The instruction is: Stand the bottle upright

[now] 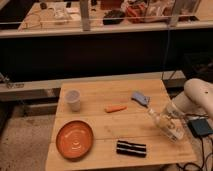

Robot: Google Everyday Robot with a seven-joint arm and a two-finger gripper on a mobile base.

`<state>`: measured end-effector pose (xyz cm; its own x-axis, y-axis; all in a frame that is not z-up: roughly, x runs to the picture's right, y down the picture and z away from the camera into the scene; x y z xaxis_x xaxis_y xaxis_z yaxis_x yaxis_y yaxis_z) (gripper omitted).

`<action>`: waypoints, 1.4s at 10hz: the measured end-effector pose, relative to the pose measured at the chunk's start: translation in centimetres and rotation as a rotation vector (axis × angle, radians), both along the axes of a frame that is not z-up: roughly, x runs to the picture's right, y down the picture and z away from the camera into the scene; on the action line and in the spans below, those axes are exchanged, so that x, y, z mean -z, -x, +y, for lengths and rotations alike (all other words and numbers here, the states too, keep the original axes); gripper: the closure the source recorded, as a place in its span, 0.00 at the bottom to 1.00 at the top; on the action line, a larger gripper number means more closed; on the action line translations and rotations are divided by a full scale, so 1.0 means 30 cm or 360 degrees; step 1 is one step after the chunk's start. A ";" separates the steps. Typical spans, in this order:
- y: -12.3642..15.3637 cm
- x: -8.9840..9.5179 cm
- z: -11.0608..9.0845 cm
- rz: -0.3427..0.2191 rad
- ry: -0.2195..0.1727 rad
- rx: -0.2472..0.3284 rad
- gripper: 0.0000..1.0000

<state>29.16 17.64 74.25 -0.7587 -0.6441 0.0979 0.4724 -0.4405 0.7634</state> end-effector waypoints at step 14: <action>0.057 0.049 0.052 -0.0265 -0.0375 0.0025 1.00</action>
<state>27.44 19.19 72.77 -0.7619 -0.6222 -0.1799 0.3407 -0.6213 0.7056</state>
